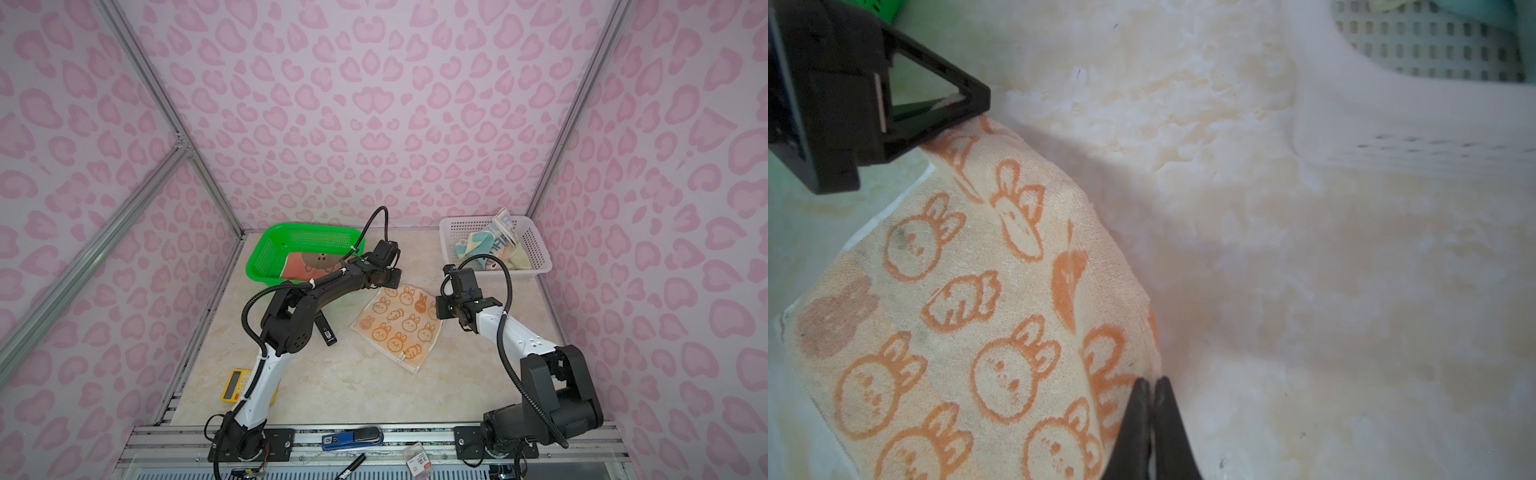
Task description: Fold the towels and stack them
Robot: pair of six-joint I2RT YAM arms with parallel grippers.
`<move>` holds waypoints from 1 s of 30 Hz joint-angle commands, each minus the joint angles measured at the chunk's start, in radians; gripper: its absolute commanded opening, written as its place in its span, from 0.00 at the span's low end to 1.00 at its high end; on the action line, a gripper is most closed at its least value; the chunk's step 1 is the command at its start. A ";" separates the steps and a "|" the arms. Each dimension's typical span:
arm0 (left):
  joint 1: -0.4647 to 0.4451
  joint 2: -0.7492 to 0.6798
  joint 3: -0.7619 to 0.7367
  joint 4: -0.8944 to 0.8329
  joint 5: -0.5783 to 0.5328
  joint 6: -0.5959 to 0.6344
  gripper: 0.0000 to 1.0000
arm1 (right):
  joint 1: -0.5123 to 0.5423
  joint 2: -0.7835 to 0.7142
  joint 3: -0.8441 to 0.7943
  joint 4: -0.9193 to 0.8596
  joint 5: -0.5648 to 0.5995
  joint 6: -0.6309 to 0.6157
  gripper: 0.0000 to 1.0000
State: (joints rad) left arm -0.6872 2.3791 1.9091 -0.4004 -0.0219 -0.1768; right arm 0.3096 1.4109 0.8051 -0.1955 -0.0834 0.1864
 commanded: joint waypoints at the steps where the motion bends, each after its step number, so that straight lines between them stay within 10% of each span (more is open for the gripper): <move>1: 0.005 -0.228 -0.083 0.042 -0.029 0.028 0.02 | 0.005 -0.021 -0.038 0.040 -0.077 -0.019 0.00; 30: 0.005 -0.602 -0.562 0.137 -0.008 0.010 0.02 | 0.210 -0.241 -0.205 -0.025 -0.065 -0.012 0.00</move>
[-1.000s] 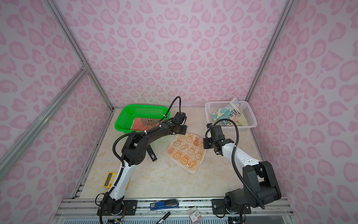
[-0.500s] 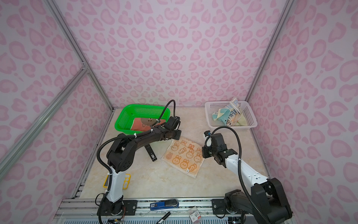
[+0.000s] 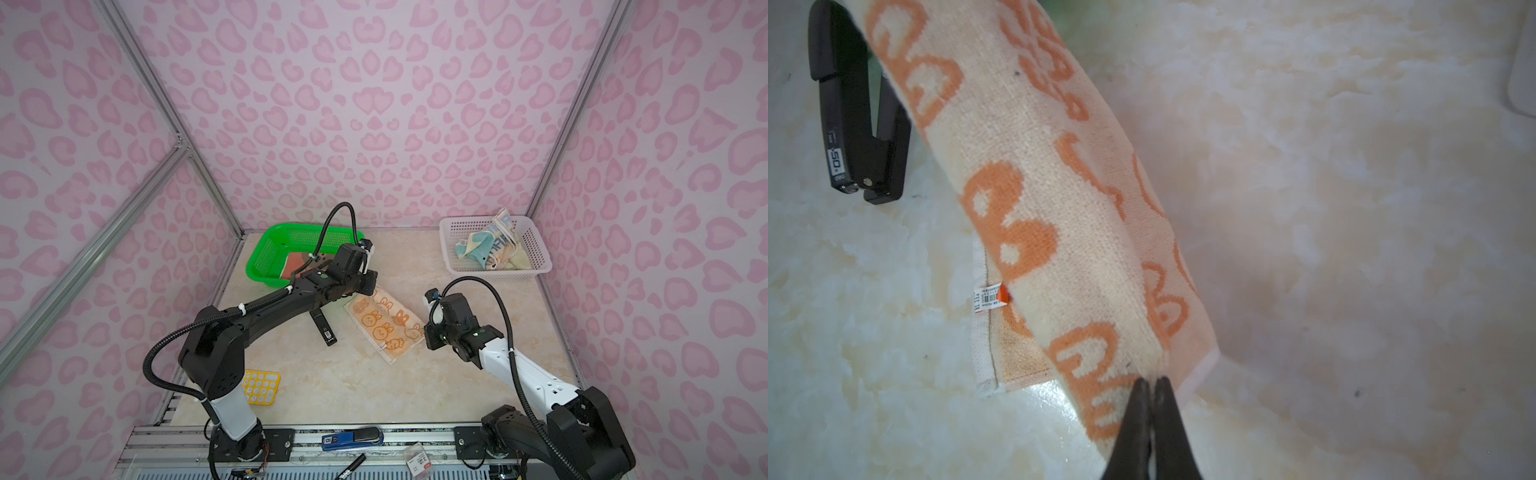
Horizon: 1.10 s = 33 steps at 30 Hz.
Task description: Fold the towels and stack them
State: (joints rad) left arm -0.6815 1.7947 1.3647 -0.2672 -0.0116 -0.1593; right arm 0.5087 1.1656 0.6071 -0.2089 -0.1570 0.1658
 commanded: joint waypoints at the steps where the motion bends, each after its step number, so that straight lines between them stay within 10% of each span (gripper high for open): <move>1: 0.000 -0.014 -0.023 0.003 -0.023 -0.007 0.02 | 0.012 0.005 -0.008 -0.011 0.014 0.012 0.00; 20: 0.000 0.295 0.333 -0.036 0.034 0.090 0.02 | 0.013 -0.042 -0.045 0.054 0.154 0.067 0.00; 33: 0.002 0.209 0.220 -0.039 0.004 0.129 0.02 | 0.119 -0.001 -0.045 0.063 0.058 0.042 0.00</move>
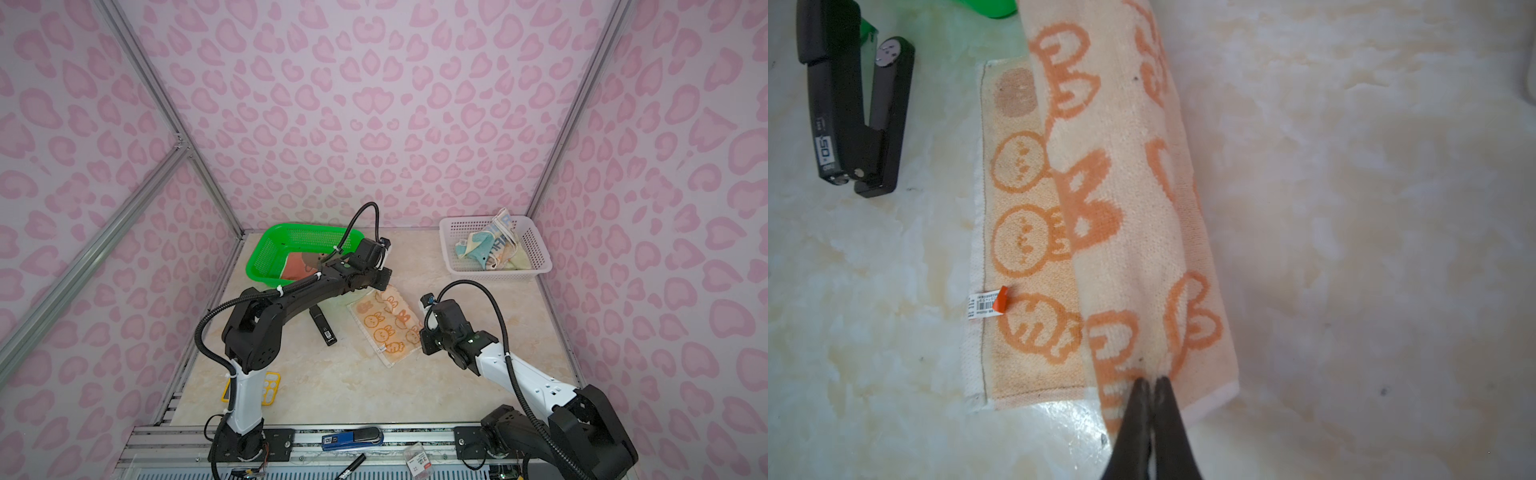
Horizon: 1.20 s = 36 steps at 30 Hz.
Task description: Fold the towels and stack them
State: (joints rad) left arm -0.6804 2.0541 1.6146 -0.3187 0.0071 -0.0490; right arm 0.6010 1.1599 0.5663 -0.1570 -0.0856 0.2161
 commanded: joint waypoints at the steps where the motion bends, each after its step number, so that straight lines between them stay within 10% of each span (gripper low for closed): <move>1: -0.001 -0.064 -0.051 0.019 -0.022 0.018 0.02 | 0.042 0.006 -0.003 0.013 -0.012 -0.008 0.00; 26: 0.002 -0.154 -0.292 0.008 -0.209 0.089 0.03 | 0.316 0.237 0.034 0.145 -0.066 0.057 0.02; 36: 0.001 -0.144 -0.297 0.007 -0.271 0.074 0.75 | 0.335 0.307 0.069 0.147 -0.132 0.067 0.39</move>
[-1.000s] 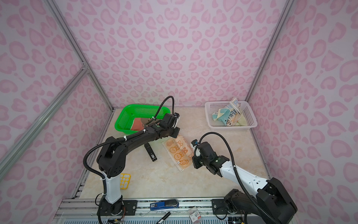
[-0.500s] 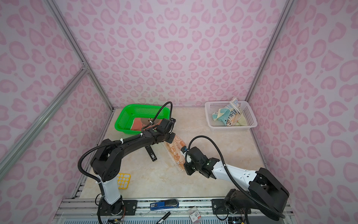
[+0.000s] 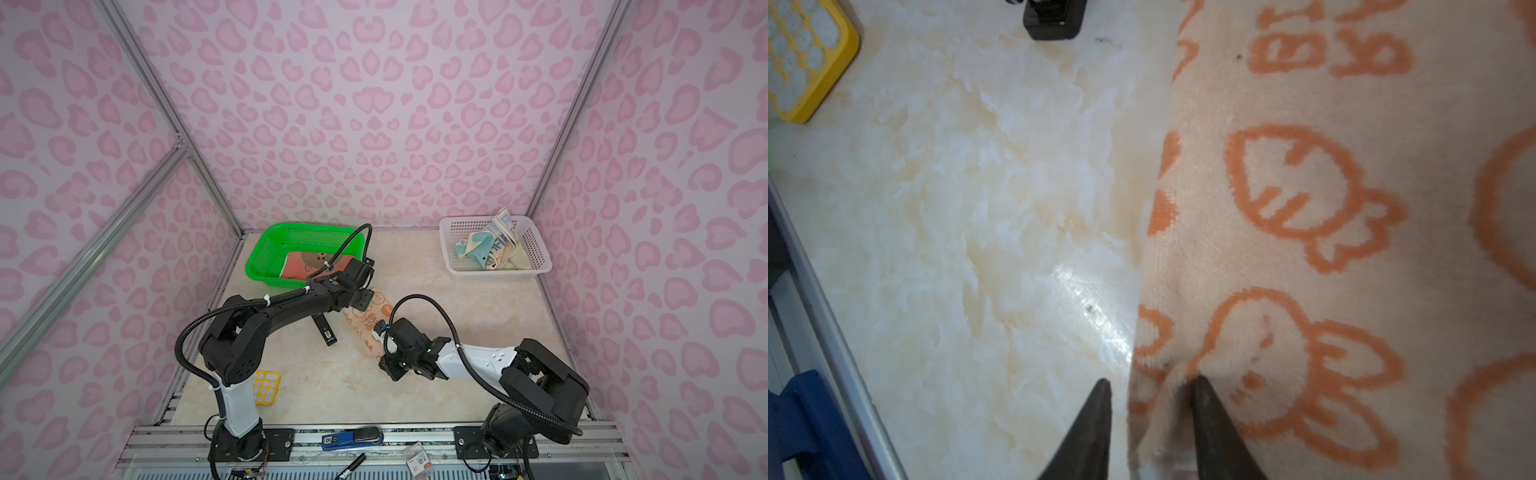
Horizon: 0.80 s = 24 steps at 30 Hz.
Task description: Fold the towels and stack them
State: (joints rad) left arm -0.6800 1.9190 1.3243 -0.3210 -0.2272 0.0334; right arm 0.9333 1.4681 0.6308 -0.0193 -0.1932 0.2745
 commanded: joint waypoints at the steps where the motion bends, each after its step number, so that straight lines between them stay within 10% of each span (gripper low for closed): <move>1: 0.002 -0.016 -0.008 0.011 -0.035 -0.009 0.78 | 0.002 -0.014 0.000 0.007 -0.010 0.015 0.40; 9: 0.001 -0.056 -0.010 0.010 0.022 -0.026 0.86 | -0.030 -0.157 -0.005 -0.138 0.286 0.233 0.54; 24: 0.001 -0.069 0.009 -0.019 0.113 -0.043 0.91 | -0.106 -0.058 -0.052 -0.138 0.182 0.472 0.55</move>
State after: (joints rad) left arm -0.6792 1.8641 1.3205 -0.3241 -0.1337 0.0063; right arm 0.8307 1.3865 0.5880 -0.1837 0.0067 0.7055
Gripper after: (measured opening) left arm 0.907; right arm 0.554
